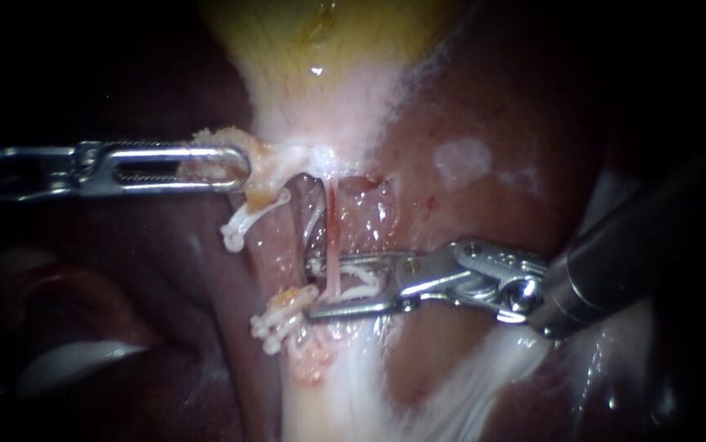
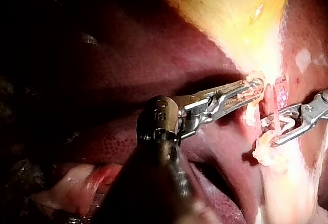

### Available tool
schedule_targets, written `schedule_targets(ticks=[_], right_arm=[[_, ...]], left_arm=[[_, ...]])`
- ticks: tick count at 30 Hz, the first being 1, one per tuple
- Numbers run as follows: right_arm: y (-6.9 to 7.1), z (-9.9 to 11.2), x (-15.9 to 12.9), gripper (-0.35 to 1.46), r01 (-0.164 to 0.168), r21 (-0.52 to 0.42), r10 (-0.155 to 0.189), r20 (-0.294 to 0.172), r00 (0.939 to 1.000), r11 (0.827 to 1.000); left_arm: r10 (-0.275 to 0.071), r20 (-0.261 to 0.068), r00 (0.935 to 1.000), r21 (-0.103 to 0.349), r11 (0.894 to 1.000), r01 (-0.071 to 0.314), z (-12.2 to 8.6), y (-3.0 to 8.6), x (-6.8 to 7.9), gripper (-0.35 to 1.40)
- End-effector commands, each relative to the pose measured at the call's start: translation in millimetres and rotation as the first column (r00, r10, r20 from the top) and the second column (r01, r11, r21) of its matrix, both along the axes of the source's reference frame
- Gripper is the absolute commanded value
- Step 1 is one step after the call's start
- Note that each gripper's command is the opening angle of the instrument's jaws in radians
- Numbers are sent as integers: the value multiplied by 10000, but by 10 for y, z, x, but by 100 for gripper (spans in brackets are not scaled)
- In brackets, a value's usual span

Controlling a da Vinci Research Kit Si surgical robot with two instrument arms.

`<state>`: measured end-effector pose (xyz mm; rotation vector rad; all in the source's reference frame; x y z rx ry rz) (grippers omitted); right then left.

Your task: Clipping first clip right tube

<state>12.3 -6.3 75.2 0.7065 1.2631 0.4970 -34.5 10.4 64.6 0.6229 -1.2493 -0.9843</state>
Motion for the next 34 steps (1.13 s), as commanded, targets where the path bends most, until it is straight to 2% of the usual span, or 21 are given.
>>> schedule_targets(ticks=[1, 8, 13, 18, 34], right_arm=[[0, -1, -2, 0, 10, 103, -10, 27, 10000, 9999], [1, -2, -9, -34, 45, 237, -45, 14, 10000, 9997], [2, -3, -12, -35, 72, 246, -72, -6, 10000, 9997], [-1, -7, -13, -35, 338, 235, -346, 345, 9988, 9992], [-3, -9, -12, -35, 352, 237, -360, 333, 9988, 9991]], left_arm=[[-1, -3, 10000, -3, 10000, 1, 0, 0, 0, -35], [-12, -15, 10000, -8, 10000, 12, 2, 1, 2, -35], [-29, -31, 10000, -17, 10000, 28, 4, 1, 4, -35], [-26, -31, 10000, -22, 10000, 26, 5, 1, 4, -35], [-24, -32, 10000, -44, 10000, 24, 10, 0, 4, -35]])
